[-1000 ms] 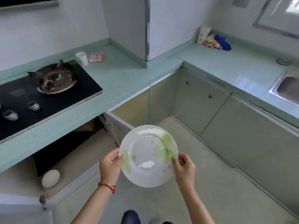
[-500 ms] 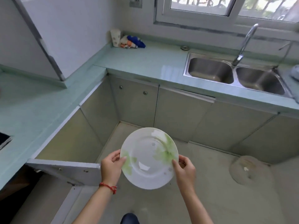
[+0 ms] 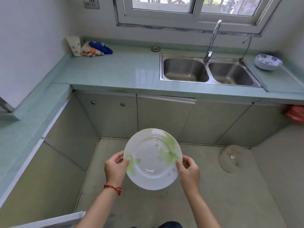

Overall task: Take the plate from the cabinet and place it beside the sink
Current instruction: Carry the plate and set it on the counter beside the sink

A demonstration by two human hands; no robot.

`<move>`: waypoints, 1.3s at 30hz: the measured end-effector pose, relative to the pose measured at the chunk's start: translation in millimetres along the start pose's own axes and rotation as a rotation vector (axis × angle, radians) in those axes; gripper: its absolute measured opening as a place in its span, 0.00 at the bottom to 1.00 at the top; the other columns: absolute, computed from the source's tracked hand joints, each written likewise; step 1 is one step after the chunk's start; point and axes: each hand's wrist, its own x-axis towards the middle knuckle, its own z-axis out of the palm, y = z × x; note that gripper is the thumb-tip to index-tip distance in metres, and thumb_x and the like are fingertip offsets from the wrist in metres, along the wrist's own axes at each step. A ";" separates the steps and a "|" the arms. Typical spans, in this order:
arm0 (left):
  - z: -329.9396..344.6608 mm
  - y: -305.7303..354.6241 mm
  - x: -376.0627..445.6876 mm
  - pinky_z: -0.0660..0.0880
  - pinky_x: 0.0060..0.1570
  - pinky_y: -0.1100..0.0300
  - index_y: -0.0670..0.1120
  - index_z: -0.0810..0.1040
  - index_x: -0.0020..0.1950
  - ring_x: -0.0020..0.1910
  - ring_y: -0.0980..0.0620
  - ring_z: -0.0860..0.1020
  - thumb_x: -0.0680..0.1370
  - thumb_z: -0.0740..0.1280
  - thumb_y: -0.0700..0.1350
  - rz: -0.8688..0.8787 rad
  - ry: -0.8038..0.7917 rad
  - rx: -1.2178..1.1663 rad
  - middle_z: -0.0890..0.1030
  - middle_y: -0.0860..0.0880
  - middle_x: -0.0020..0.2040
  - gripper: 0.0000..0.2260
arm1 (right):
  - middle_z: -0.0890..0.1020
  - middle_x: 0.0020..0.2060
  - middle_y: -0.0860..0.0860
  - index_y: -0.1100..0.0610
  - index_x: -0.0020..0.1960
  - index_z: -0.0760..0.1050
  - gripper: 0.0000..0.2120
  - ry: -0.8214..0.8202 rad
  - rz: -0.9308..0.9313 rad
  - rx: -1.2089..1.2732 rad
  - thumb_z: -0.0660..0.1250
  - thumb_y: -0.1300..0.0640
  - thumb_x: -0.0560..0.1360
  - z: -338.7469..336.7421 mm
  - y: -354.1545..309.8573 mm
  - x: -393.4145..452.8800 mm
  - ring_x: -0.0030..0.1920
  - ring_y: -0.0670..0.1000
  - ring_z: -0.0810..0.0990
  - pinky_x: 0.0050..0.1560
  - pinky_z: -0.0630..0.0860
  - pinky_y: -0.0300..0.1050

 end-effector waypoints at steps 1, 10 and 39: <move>5.5 2.2 7.2 0.75 0.33 0.76 0.36 0.78 0.52 0.39 0.50 0.79 0.69 0.67 0.27 0.001 -0.003 0.001 0.81 0.43 0.44 0.13 | 0.82 0.38 0.45 0.53 0.47 0.77 0.07 -0.002 -0.004 0.003 0.68 0.62 0.71 1.9 -2.6 8.9 0.38 0.42 0.79 0.34 0.72 0.32; 78.9 23.4 84.5 0.76 0.34 0.76 0.35 0.77 0.54 0.44 0.47 0.79 0.70 0.67 0.28 -0.010 0.068 -0.004 0.81 0.43 0.47 0.14 | 0.82 0.38 0.47 0.52 0.44 0.77 0.07 -0.061 -0.046 0.027 0.68 0.64 0.71 20.6 -28.1 126.0 0.38 0.45 0.79 0.32 0.72 0.26; 198.1 112.2 394.4 0.76 0.34 0.72 0.35 0.78 0.54 0.39 0.52 0.78 0.70 0.67 0.29 -0.061 0.134 0.059 0.81 0.44 0.45 0.13 | 0.81 0.40 0.50 0.56 0.48 0.76 0.05 -0.141 0.030 -0.075 0.67 0.61 0.72 182.9 -126.6 425.3 0.41 0.51 0.79 0.43 0.76 0.46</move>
